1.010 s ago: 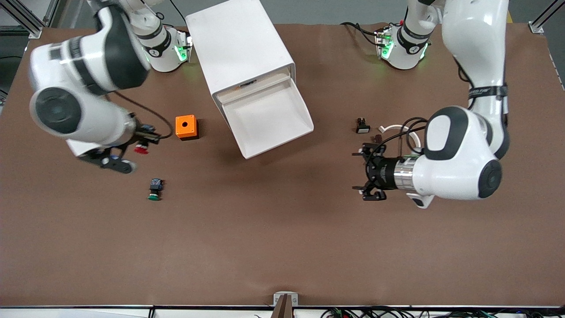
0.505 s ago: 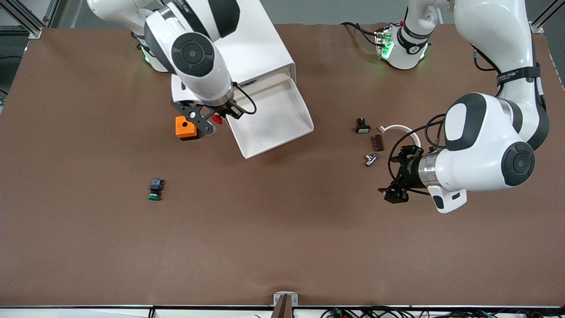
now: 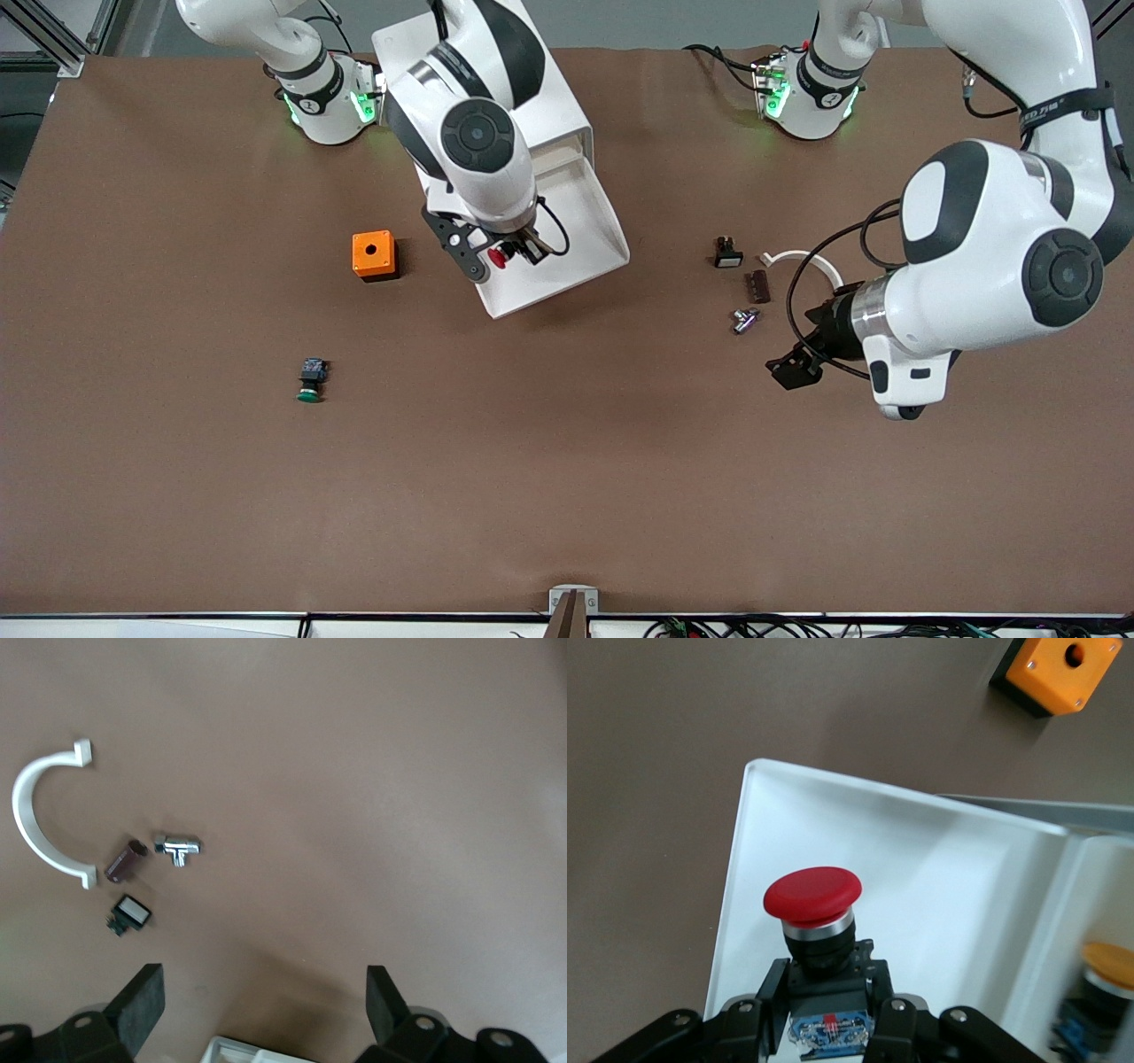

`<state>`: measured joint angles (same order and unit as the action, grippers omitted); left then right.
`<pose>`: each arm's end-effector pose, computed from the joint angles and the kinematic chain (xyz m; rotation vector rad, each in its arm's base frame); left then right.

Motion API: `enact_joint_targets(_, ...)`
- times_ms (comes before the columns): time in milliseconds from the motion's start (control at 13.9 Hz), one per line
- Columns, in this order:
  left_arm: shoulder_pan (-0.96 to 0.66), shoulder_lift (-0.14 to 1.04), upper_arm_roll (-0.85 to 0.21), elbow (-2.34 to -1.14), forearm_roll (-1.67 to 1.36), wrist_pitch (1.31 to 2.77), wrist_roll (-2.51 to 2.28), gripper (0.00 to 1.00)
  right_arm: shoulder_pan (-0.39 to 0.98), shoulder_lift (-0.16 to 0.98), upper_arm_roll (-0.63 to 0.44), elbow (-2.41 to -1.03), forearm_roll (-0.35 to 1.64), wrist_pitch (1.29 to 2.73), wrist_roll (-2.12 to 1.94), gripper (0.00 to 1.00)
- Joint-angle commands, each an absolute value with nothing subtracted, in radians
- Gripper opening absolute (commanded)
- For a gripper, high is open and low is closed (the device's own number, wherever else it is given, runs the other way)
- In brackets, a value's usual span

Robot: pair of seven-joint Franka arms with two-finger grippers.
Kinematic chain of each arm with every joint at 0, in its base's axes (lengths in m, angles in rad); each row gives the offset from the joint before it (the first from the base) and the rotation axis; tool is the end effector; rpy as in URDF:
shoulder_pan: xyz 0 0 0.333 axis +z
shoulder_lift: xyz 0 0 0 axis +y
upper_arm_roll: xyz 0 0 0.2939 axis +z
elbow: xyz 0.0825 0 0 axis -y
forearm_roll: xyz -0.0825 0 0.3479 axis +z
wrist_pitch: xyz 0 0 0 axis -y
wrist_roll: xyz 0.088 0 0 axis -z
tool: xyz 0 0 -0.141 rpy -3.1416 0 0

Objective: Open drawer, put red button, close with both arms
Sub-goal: 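Lower the red button into the drawer and open the right gripper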

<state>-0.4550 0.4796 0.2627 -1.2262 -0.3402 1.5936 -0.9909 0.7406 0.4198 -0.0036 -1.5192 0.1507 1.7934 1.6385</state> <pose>0.6069 -0.1987 0.4511 2.7630 1.1688 -0.3063 0.4444 0.4276 0.3685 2.7129 -1.3872 -0.2855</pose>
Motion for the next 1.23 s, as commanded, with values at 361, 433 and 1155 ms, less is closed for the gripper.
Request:
enact_joint_targets(361,-0.511,0.443,0.172,-1.298,-0.212,1.715,-0.844,1.00,0.784,0.489,-0.015,-1.532,0.227,1.917,1.732,0.15)
enact_joint_targets(433,-0.535,0.454,0.169,-1.327,-0.195,1.773,-0.839,1.00,0.784,0.497,-0.015,-1.534,0.227,1.919,1.732,0.15)
enact_joint_targets(1155,-0.652,0.534,0.150,-1.401,-0.090,1.976,-0.631,1.00,0.785,0.491,-0.020,-1.525,0.219,1.834,1.718,1.00)
